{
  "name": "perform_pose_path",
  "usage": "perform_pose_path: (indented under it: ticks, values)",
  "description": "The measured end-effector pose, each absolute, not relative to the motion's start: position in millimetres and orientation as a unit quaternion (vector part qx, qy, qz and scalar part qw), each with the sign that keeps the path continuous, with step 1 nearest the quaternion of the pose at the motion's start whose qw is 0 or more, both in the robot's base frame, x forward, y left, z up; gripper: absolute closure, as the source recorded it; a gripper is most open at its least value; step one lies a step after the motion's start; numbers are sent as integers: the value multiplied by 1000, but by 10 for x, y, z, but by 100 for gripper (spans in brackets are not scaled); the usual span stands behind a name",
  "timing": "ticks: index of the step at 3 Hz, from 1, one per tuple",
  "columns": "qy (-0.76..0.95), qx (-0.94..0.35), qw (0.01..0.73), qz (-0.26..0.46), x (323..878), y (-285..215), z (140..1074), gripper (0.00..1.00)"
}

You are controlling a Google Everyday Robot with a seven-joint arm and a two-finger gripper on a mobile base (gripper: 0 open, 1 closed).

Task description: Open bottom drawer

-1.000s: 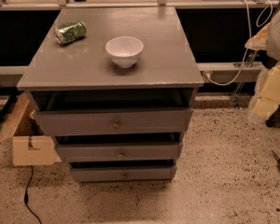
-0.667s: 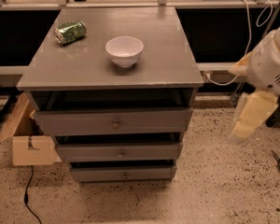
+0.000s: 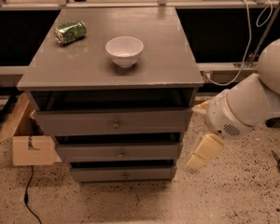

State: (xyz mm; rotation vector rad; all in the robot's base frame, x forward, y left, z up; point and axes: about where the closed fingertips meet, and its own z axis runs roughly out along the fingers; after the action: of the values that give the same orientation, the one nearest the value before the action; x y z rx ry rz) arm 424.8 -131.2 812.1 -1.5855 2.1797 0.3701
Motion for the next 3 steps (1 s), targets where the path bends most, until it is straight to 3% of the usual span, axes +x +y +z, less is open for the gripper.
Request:
perform_pose_path:
  ticks: [1,3]
  values:
    - [783,-570,209,133,4248,-1312,8120,0]
    - [769,-580,215,159,4311,-1267,7071,0]
